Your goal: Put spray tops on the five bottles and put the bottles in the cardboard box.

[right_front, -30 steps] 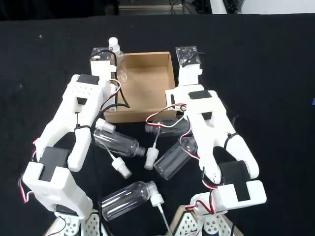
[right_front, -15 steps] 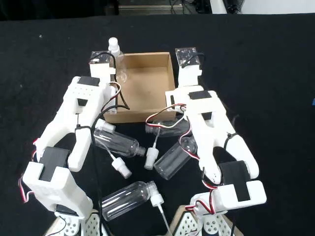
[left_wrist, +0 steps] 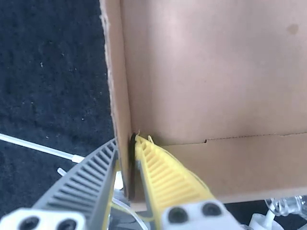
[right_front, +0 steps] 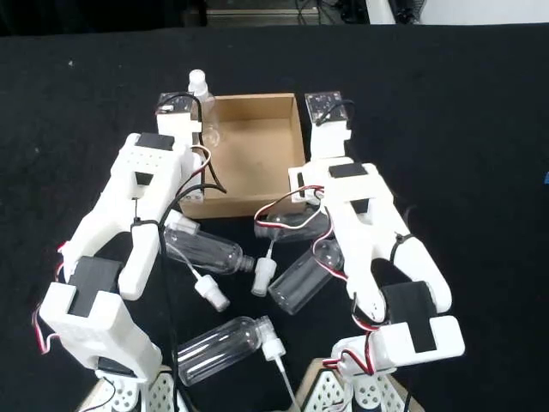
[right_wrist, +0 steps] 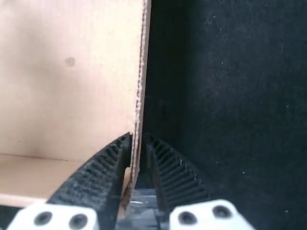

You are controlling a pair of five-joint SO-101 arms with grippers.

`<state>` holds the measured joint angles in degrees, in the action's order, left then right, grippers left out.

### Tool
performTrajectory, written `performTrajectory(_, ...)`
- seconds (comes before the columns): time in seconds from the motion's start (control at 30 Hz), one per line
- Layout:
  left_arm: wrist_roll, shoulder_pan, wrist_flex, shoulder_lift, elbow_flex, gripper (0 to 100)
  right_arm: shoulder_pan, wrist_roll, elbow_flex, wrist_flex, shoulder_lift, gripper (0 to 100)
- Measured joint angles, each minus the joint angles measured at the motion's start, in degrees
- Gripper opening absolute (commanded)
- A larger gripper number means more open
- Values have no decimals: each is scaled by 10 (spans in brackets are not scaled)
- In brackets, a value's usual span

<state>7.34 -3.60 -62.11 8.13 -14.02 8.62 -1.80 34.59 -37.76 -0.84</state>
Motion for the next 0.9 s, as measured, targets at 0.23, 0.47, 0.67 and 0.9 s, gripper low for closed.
performTrajectory(0.23,0,-7,-11,0,0,30,2,1,15,-18,31,11)
performTrajectory(0.47,0,-11,-11,0,0,30,2,1,29,-20,51,11)
performTrajectory(0.67,0,-11,-11,0,0,30,2,1,33,-20,51,11)
performTrajectory(0.9,0,-12,-11,0,0,30,1,0,36,-20,53,11)
